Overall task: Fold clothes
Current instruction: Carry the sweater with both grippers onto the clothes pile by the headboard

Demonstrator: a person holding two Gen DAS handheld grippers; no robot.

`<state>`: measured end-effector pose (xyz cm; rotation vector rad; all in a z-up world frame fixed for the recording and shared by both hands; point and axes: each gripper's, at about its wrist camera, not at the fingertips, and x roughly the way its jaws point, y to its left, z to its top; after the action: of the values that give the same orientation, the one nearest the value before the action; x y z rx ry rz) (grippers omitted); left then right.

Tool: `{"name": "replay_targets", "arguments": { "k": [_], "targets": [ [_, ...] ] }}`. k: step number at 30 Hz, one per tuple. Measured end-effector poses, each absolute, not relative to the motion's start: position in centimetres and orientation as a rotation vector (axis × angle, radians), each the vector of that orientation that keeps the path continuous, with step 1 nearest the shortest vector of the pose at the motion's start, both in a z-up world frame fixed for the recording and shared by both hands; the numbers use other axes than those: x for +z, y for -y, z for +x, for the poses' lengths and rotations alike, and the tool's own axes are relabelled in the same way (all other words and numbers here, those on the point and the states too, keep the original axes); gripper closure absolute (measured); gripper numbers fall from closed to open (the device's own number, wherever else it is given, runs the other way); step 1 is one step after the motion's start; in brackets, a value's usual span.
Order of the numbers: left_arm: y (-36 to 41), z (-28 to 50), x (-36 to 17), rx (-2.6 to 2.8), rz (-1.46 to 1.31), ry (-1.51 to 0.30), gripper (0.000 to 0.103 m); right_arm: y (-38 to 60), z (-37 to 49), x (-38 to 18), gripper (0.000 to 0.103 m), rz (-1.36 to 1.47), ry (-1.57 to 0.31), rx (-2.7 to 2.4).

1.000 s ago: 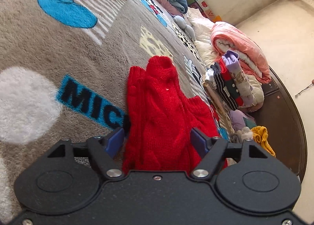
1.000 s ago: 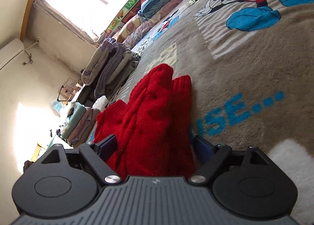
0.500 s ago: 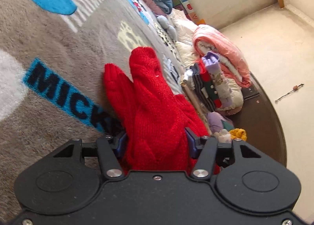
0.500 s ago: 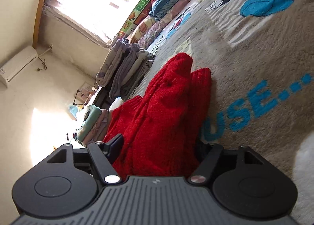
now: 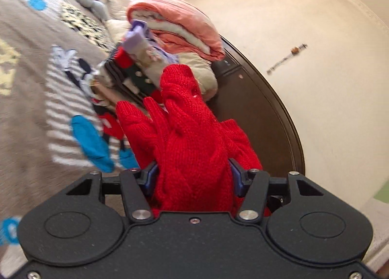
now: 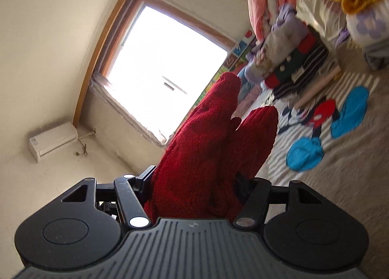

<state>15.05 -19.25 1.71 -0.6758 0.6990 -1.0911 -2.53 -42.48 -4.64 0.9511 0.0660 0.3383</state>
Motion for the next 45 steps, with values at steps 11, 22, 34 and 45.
{"name": "replay_targets", "arguments": {
  "k": [11,22,34,45],
  "targets": [
    [39.4,20.7,9.3,-1.426,-0.568,-0.696,0.048,57.3,-6.5,1.1,0.040,0.874,0.286,0.047],
    [52.6,26.4,2.9,-1.249,-0.433,-0.940,0.046,69.3,-2.6,0.0,0.040,0.924,0.377,-0.169],
    [52.0,25.0,2.7,-1.164,-0.370,-0.902,0.028,73.1,2.2,-8.6,0.043,1.118,0.184,-0.256],
    [45.7,20.1,3.5,-1.078,-0.298,-0.809,0.022,67.6,-5.8,-2.8,0.020,0.887,0.172,-0.356]
  ]
}}
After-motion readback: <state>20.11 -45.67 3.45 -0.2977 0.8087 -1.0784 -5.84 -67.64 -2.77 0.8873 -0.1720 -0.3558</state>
